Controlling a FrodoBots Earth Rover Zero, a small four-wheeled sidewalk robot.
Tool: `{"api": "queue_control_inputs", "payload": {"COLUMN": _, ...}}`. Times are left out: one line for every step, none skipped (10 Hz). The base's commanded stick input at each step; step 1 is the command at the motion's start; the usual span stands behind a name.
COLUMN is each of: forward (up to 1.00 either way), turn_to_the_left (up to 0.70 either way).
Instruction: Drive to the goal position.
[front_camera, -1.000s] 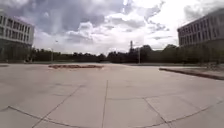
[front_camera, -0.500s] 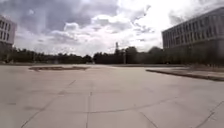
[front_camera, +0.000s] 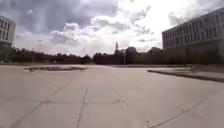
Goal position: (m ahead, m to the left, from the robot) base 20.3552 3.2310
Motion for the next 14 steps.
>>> {"api": "queue_control_inputs", "payload": {"forward": 1.00, "turn_to_the_left": 0.00}}
{"api": "queue_control_inputs", "payload": {"forward": 1.00, "turn_to_the_left": 0.00}}
{"api": "queue_control_inputs", "payload": {"forward": 1.00, "turn_to_the_left": 0.00}}
{"api": "queue_control_inputs", "payload": {"forward": 1.00, "turn_to_the_left": 0.00}}
{"api": "queue_control_inputs", "payload": {"forward": 1.00, "turn_to_the_left": 0.00}}
{"api": "queue_control_inputs", "payload": {"forward": 1.00, "turn_to_the_left": 0.00}}
{"api": "queue_control_inputs", "payload": {"forward": 1.00, "turn_to_the_left": 0.00}}
{"api": "queue_control_inputs", "payload": {"forward": 1.00, "turn_to_the_left": 0.00}}
{"api": "queue_control_inputs", "payload": {"forward": 1.00, "turn_to_the_left": 0.00}}
{"api": "queue_control_inputs", "payload": {"forward": 1.00, "turn_to_the_left": 0.00}}
{"api": "queue_control_inputs", "payload": {"forward": 1.00, "turn_to_the_left": 0.00}}
{"api": "queue_control_inputs", "payload": {"forward": 1.00, "turn_to_the_left": 0.00}}
{"api": "queue_control_inputs", "payload": {"forward": 1.00, "turn_to_the_left": 0.00}}
{"api": "queue_control_inputs", "payload": {"forward": 1.00, "turn_to_the_left": 0.00}}
